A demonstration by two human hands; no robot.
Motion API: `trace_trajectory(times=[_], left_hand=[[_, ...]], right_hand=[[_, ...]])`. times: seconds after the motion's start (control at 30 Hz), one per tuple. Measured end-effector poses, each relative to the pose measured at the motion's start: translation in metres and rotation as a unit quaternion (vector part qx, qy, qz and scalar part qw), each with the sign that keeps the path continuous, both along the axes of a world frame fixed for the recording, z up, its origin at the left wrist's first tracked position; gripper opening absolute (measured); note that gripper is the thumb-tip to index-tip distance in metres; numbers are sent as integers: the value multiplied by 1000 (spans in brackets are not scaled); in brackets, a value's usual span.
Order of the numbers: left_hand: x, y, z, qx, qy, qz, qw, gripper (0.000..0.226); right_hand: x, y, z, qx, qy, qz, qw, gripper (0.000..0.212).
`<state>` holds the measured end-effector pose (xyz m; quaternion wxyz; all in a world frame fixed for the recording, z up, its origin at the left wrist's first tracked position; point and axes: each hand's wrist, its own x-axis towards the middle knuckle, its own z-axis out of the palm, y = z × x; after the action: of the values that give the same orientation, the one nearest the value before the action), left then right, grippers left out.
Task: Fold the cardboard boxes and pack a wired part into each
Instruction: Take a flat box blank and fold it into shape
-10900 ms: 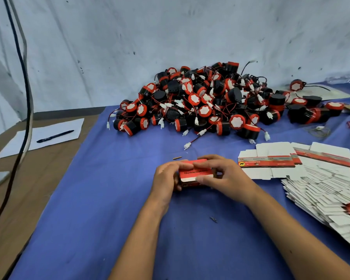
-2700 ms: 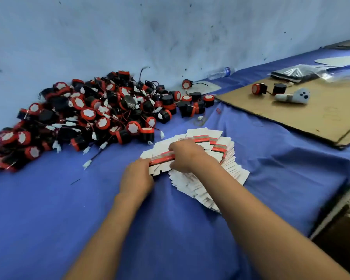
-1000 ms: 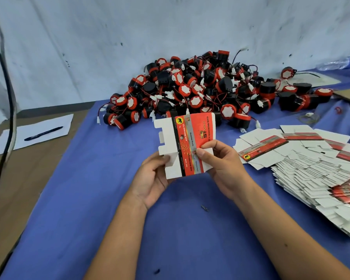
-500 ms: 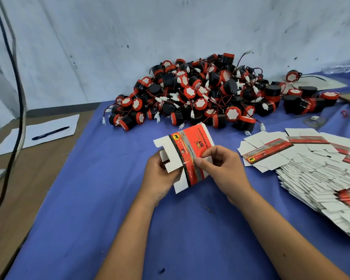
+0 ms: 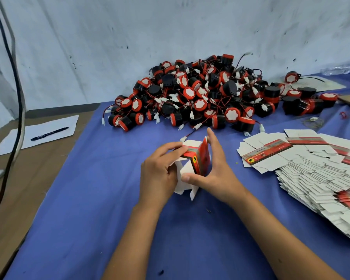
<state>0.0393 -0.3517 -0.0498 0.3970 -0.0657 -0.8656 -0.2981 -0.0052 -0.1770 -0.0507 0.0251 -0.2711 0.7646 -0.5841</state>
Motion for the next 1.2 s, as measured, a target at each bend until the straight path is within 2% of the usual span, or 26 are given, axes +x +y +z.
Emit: trace_trajectory(times=[0.07, 0.13, 0.3, 0.37, 0.47, 0.53, 0.6, 0.7, 0.87, 1.03, 1.13, 1.2], left_hand=[[0, 5, -1, 15, -12, -36, 999, 62], [1, 6, 0, 29, -24, -57, 998, 60], [6, 16, 10, 26, -15, -62, 998, 50], [7, 21, 12, 104, -46, -91, 989, 46], [10, 28, 15, 292, -166, -177, 925, 67], [12, 34, 14, 368, -245, -214, 871, 84], [13, 46, 13, 420, -292, -261, 819, 90], [15, 62, 16, 505, -278, -298, 761, 73], [15, 74, 19, 610, -242, -320, 683, 60], [15, 67, 19, 631, -240, -338, 655, 66], [16, 63, 19, 586, -263, -354, 680, 69], [15, 62, 17, 560, -272, -354, 698, 84]], right_hand=[[-1, 2, -1, 8, 13, 23, 1000, 122], [-1, 3, 0, -3, 25, 26, 999, 104], [-3, 0, 0, -79, 43, -33, 995, 69], [-4, 2, 2, -133, 9, -79, 988, 58], [-9, 5, 5, -252, -108, -123, 954, 49], [-12, 5, 6, -304, -171, -111, 930, 48], [-11, 0, 6, -313, -186, -88, 927, 46], [-8, -5, 6, -309, -189, -74, 929, 41], [-5, -5, 3, -253, -135, -97, 953, 49], [-5, -5, 5, -285, -167, -98, 939, 54], [-6, -4, 7, -305, -194, -103, 927, 57], [-6, -4, 8, -318, -198, -114, 920, 52]])
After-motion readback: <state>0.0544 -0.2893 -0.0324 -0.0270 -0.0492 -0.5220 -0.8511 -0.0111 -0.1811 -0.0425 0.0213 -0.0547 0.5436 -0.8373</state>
